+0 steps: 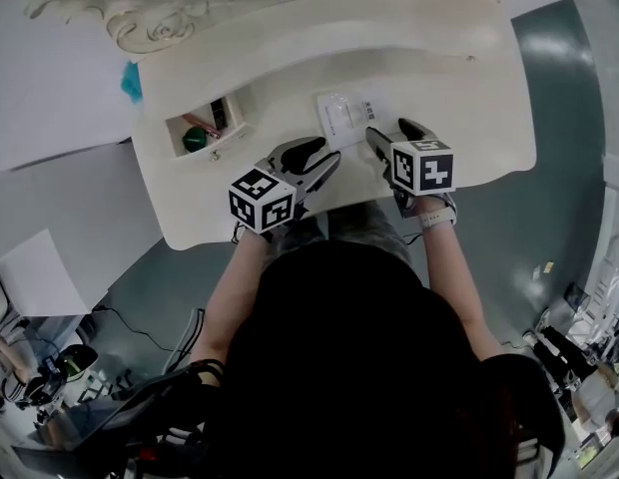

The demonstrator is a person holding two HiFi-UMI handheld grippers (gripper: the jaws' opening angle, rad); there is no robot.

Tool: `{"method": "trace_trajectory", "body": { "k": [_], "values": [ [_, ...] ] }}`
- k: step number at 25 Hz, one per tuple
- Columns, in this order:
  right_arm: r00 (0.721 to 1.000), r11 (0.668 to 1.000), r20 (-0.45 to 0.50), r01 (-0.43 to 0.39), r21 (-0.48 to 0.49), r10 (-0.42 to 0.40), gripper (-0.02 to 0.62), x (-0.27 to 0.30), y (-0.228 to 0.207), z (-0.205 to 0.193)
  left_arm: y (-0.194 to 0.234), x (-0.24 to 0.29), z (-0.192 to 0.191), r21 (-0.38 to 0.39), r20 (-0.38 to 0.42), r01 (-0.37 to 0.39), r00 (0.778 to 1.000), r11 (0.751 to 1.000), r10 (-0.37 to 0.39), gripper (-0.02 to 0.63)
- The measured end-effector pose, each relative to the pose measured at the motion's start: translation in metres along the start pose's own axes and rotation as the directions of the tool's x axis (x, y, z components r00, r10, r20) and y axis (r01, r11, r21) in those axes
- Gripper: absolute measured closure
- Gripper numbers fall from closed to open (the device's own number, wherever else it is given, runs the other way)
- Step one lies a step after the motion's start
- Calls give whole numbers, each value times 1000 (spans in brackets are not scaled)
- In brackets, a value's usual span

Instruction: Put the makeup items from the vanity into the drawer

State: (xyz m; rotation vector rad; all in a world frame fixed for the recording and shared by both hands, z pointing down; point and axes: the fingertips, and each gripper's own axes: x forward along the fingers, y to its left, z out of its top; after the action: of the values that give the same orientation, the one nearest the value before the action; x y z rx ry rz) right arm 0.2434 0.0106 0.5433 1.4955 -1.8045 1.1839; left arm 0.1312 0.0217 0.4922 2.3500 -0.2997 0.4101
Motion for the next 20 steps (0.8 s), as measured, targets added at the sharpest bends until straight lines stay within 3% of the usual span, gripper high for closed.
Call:
{"method": "trace_trajectory", "body": {
  "k": [3,5,8,9,10,12,15,20],
  "values": [
    [994,992,-19,104,-64,-105,316,3,-6,-1,0,-1,-1,-5,3,1,1000,1000,0,448],
    [985,978,-25,166,-130,-171,379,4,-10,-2,0,-3,-2,-6,4,0,1000,1000,0,448],
    [983,967,-16,177,-181,-182,384,3,-10,-2,-1,-6,-4,-8,6,-2,1000,1000,2,448],
    [984,964,-13,172,-204,-179,411,3,-8,-1,-2,-7,-4,-8,8,-5,1000,1000,5,448],
    [984,958,-11,170,-231,-178,511,3,-4,0,-2,-9,-5,-9,10,-8,1000,1000,8,448],
    [984,945,-6,167,-281,-176,556,5,3,3,-1,-13,-4,-10,17,-14,1000,1000,14,448],
    [992,943,21,127,-308,-127,569,6,17,11,0,-22,-1,-4,38,-23,999,1000,24,448],
    [993,934,109,2,-359,40,569,-15,59,43,5,-47,3,4,84,-54,995,999,54,448]
  ]
}}
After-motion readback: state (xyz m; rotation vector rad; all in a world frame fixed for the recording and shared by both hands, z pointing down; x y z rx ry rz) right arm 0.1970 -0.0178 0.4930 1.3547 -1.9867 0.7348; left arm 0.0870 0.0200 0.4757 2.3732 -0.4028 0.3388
